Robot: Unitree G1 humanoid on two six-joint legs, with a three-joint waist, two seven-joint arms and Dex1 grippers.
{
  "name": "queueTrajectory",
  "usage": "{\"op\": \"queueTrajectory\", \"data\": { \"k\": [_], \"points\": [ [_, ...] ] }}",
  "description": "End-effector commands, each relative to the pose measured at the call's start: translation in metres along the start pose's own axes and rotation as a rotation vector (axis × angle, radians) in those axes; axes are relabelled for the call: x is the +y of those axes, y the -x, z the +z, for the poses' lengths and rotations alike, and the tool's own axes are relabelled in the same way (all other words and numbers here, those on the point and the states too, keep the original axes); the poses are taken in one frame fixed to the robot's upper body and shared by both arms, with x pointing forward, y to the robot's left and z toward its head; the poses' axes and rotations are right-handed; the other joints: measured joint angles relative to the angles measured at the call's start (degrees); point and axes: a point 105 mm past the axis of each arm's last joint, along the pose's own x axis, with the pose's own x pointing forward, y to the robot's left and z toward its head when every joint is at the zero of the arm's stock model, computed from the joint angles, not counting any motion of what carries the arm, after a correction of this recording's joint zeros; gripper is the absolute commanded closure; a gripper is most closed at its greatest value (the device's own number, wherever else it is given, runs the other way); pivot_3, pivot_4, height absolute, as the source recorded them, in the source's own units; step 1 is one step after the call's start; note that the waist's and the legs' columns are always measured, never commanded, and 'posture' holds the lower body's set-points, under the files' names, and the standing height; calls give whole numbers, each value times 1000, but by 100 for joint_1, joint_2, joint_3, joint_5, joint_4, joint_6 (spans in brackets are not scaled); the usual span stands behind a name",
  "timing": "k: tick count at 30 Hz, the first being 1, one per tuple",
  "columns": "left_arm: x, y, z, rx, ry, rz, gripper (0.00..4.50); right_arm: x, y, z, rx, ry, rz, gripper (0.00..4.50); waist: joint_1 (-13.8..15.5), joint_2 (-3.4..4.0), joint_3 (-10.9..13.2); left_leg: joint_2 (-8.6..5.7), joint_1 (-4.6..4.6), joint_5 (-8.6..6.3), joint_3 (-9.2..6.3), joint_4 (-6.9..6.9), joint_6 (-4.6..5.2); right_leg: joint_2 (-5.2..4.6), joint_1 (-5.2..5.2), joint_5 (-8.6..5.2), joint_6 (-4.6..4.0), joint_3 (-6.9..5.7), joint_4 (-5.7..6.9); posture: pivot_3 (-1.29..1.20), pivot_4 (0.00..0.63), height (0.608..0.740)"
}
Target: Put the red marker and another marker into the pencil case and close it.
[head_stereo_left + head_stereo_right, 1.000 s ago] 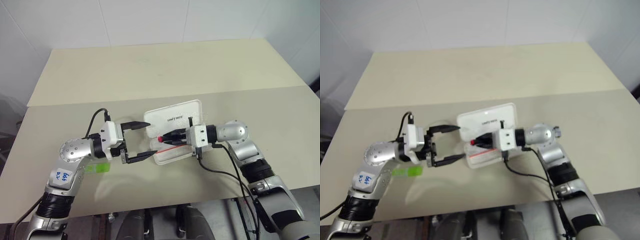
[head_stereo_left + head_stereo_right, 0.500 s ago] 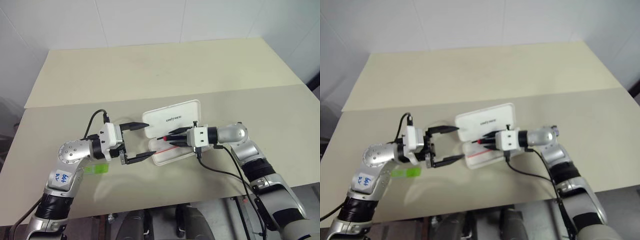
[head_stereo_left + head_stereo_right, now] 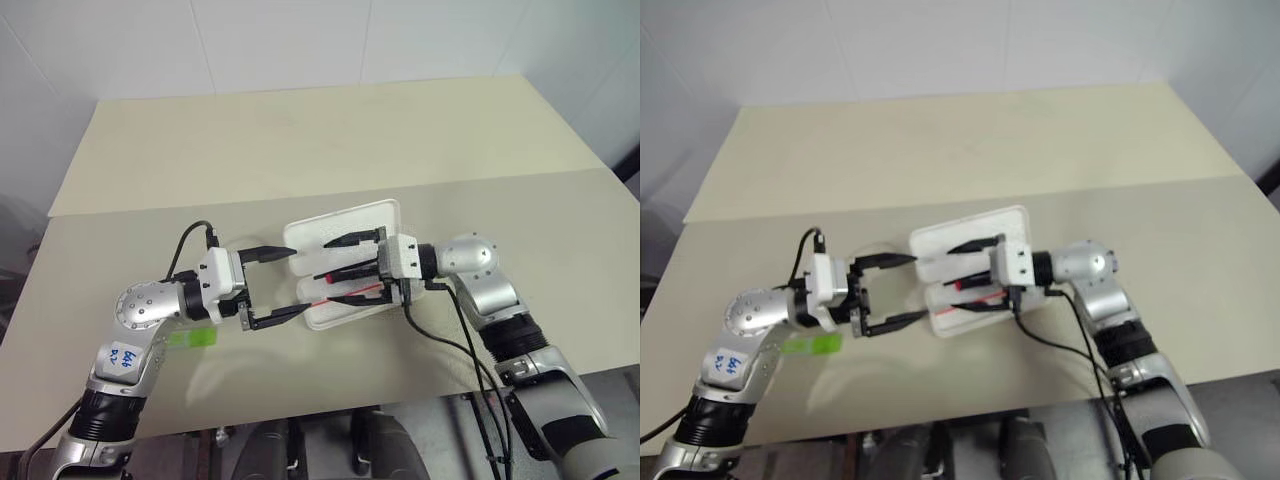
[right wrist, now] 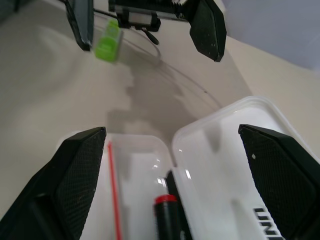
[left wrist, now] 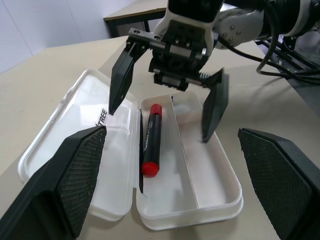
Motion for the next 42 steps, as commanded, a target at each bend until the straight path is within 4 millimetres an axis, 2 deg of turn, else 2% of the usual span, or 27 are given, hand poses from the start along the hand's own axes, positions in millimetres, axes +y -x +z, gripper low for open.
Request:
{"op": "queueTrajectory", "data": {
  "k": [1,7,14,19,22,25,30,40,42],
  "points": [
    [-2,9,10,10,-62,10,0,-3,21,15,-31,-41,-25,25,1,0,0,0,0,-1,0,0,1,-1,-1,0,0,0,0,0,150,740],
    [-7,37,2,99,-58,24,0,2,49,20,12,-89,-44,25,-3,0,0,1,-1,-11,0,-14,7,-3,-5,-2,-4,-1,-15,0,150,740],
    [-17,91,-10,261,-35,-7,0,-1,82,17,100,-69,-120,25,-1,0,0,2,-2,-15,3,-28,9,-4,-13,-6,-10,-1,-26,0,150,740],
    [-16,120,-18,367,-22,-66,0,-4,93,14,122,-60,-156,25,5,0,0,1,-1,-15,3,-49,8,-7,-15,-7,-13,-3,-38,0,150,740],
    [-13,144,-33,466,-19,-100,0,2,98,14,124,-74,-133,25,4,0,0,-1,-1,-13,8,-69,6,-12,-23,-8,-15,-6,-43,0,150,740],
    [-8,160,-43,516,-10,-106,0,7,102,15,133,-90,-106,25,5,0,0,-4,-3,-11,33,-89,6,-43,-44,-11,-20,-66,-43,0,150,740],
    [-3,173,-54,550,9,-113,0,10,105,16,149,-100,-89,25,2,-2,-1,-6,-1,-4,79,-81,29,-77,-49,-7,-13,-130,-15,0,150,740],
    [-7,171,-67,553,70,-168,0,11,108,18,175,-93,-117,25,-1,-12,-5,-7,6,-21,129,-60,53,-107,-61,1,1,-171,5,0,150,740],
    [-9,170,-68,546,81,-169,395,12,109,18,177,-91,-120,0,-1,-13,-4,-8,6,-21,132,-57,53,-114,-65,1,0,-174,12,0,150,740]
  ]
}}
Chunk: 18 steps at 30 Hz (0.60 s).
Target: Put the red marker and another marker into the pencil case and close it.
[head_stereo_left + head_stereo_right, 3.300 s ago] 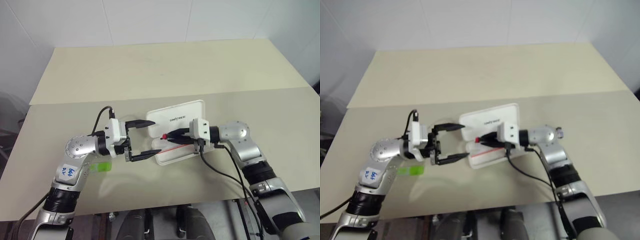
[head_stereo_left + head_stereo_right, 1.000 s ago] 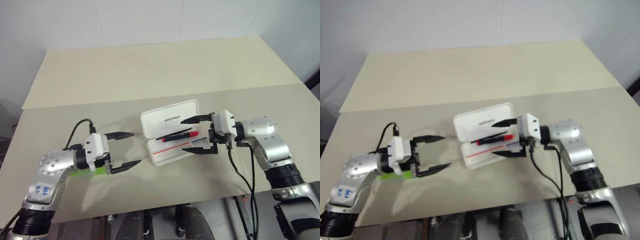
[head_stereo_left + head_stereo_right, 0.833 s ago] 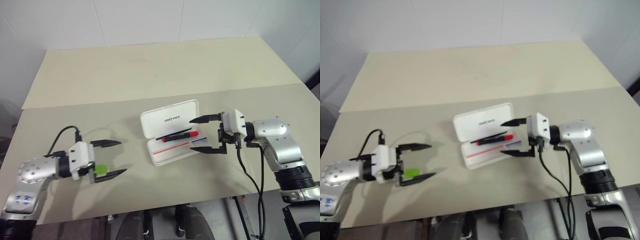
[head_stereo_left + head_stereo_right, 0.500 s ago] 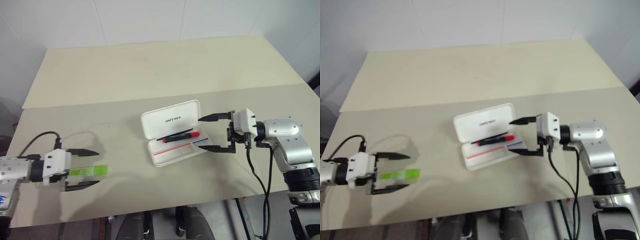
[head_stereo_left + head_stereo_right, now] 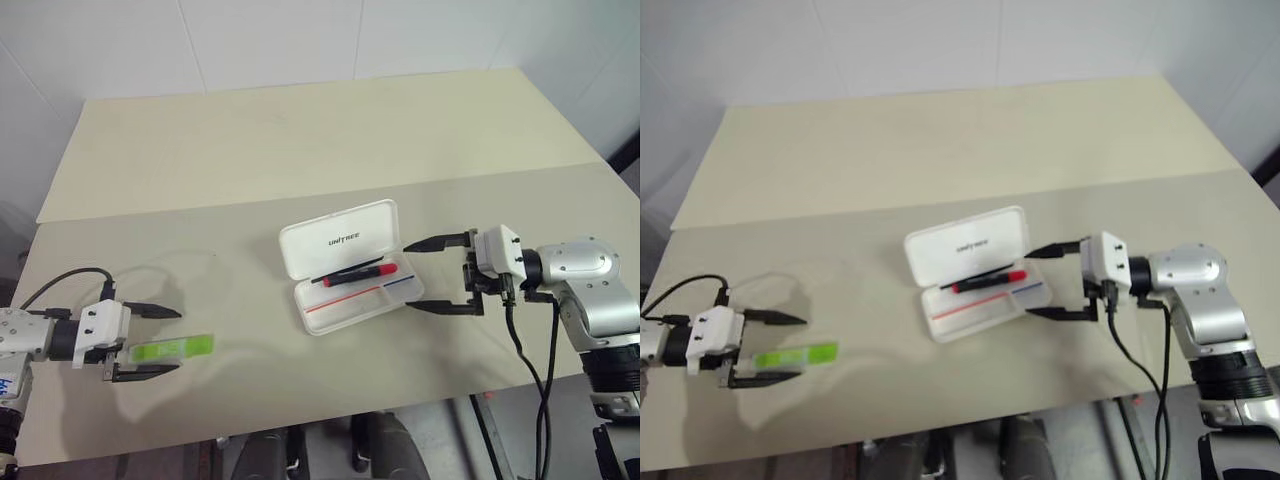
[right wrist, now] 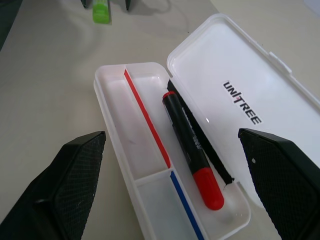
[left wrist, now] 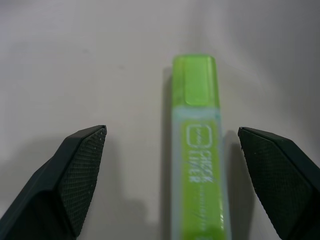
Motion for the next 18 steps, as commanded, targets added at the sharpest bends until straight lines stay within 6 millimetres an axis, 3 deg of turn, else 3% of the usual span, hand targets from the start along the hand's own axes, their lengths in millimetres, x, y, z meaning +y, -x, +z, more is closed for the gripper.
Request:
{"op": "queueTrajectory", "data": {
  "k": [1,9,15,18],
  "points": [
    [-1,1,0,1,2,-7,616,-5,9,12,-3,52,-34,0,-1,-1,0,-1,0,-1,2,2,-1,-4,-4,0,0,1,-1,0,150,740],
    [-8,-5,-2,-8,18,-5,3336,-4,10,13,0,60,-40,0,-1,-2,-1,-5,1,-7,15,11,-12,-18,-16,1,-2,0,6,0,150,740],
    [-5,-12,13,-60,1,32,3395,-5,10,11,3,58,-40,0,11,-2,-1,-10,0,-20,14,33,-8,-30,-15,3,-2,1,19,0,150,740],
    [-1,-18,32,-121,0,53,3395,-6,8,10,4,55,-39,0,13,-3,0,-13,-3,-34,14,56,2,-37,-12,5,3,1,26,0,150,740]
  ]
}}
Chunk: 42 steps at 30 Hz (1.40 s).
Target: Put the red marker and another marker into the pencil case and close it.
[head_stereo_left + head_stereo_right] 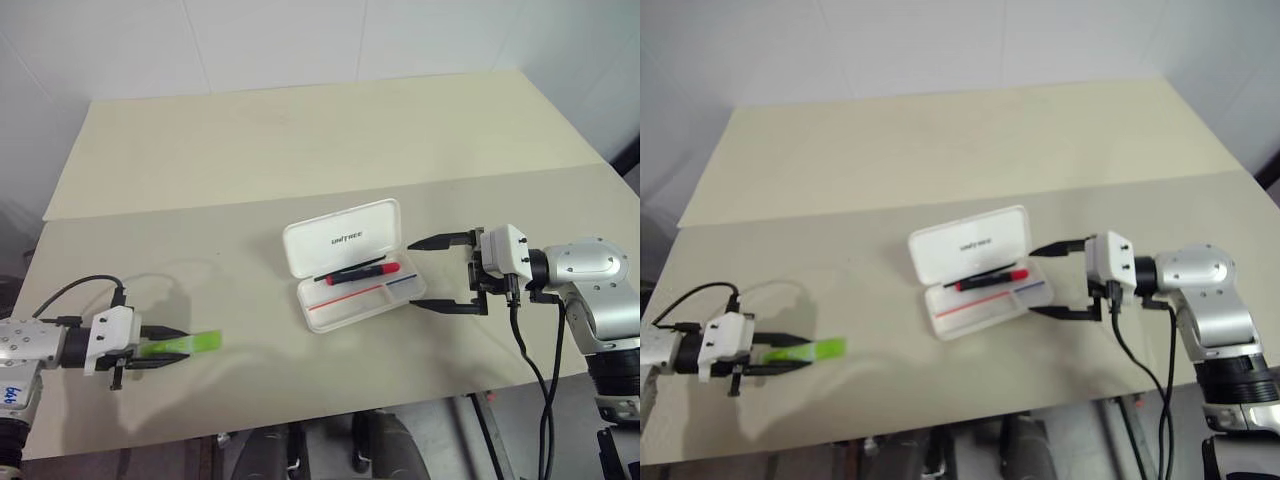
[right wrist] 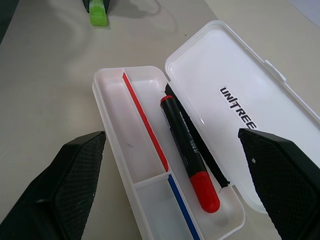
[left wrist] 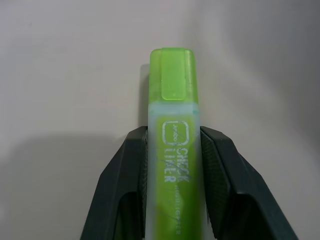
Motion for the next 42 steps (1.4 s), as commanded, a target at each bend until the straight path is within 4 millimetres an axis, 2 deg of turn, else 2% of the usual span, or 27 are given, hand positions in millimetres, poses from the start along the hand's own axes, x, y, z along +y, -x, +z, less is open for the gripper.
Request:
{"op": "queueTrajectory", "data": {
  "k": [1,6,15,18,25,33,42],
  "points": [
    [8,-5,30,-104,-3,38,3395,-4,4,6,0,33,-18,0,0,-3,1,-2,-1,0,0,2,1,-3,0,1,3,0,0,0,150,740],
    [15,-22,71,-224,13,81,3395,-3,2,3,3,27,-19,0,-4,-7,0,-5,-1,0,0,5,3,-6,4,5,9,5,0,0,150,740],
    [23,-60,105,-281,43,133,3395,2,0,2,8,16,-38,0,5,-10,1,-8,2,6,8,10,6,-1,7,6,11,6,9,0,150,740],
    [25,-89,125,-328,38,120,3395,7,2,2,17,2,-53,0,47,-11,1,-7,3,8,8,15,8,0,7,6,11,7,15,0,150,740],
    [24,-132,152,-390,79,90,3395,15,5,4,32,-19,-84,0,172,-20,1,-11,3,9,8,32,12,0,13,10,17,12,19,0,150,740],
    [17,-167,163,-389,106,11,3395,20,10,6,54,-35,-121,0,279,-23,1,-10,4,20,7,37,32,2,17,11,19,12,18,0,150,740],
    [12,-189,157,-321,115,-34,3395,25,22,2,99,-41,-171,0,307,-25,1,-11,4,20,3,38,40,0,25,11,19,8,10,0,150,740]
  ]
}}
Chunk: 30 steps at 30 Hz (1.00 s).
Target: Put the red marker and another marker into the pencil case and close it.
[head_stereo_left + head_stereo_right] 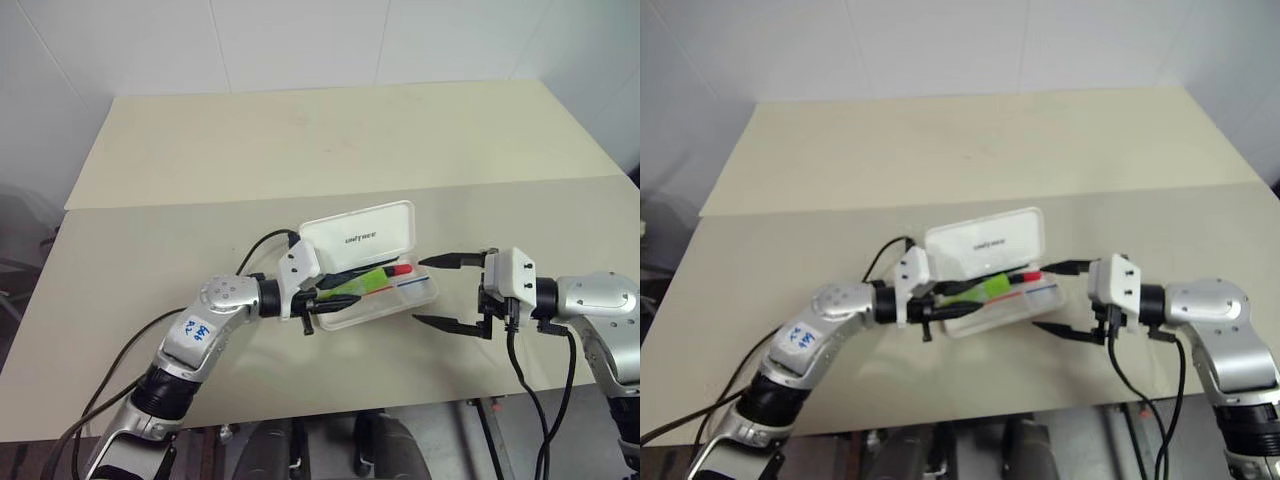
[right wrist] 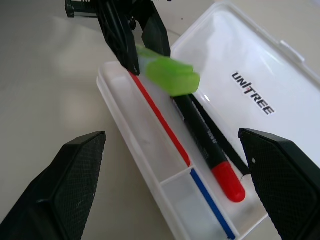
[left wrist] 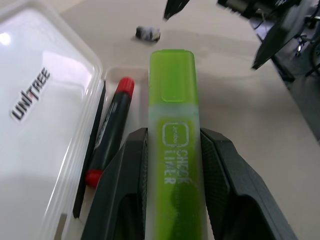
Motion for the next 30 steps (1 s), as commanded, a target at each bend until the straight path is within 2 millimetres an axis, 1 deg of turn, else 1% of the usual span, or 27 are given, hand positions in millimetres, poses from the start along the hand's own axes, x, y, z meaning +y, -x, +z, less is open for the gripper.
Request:
{"op": "queueTrajectory", "data": {
  "k": [1,10,14,19,23,25,27,30],
  "points": [
    [-1,-7,1,16,-24,-17,3395,-4,12,9,9,53,-48,0,12,0,0,0,0,0,-4,1,1,0,6,0,0,-6,-4,0,150,740],
    [-9,-20,-5,44,-27,-69,3395,-5,25,9,51,57,-92,0,10,-1,-1,0,9,-15,-18,4,-9,-2,39,11,11,-20,-33,0,150,740],
    [-11,-24,0,37,-33,-87,3395,-7,32,8,67,53,-114,0,2,-1,-1,0,7,-4,-20,0,10,-2,39,12,11,-26,-42,0,150,740],
    [-4,-23,-4,68,-42,-63,3395,-9,35,7,77,51,-136,0,5,-1,-1,0,6,-3,-22,2,14,-2,42,12,12,-28,-44,0,150,740],
    [-3,-23,-5,91,-50,-58,3395,-9,35,7,79,49,-143,0,5,-1,-1,0,7,-3,-23,1,13,-2,43,12,12,-30,-46,0,150,740],
    [-2,-23,-5,92,-53,-51,2623,-9,34,7,78,48,-145,0,4,-2,-1,0,6,-3,-24,0,13,-2,43,12,12,-30,-48,0,150,740],
    [-3,-23,-4,93,-50,-56,2009,-10,34,7,77,48,-146,0,5,-1,-1,0,6,-3,-24,0,13,-2,43,12,12,-30,-48,0,150,740],
    [-2,-23,0,79,-60,-43,939,-9,33,7,74,46,-148,0,4,-1,-1,0,6,-3,-25,1,13,-2,43,12,12,-31,-47,0,150,740]
  ]
}}
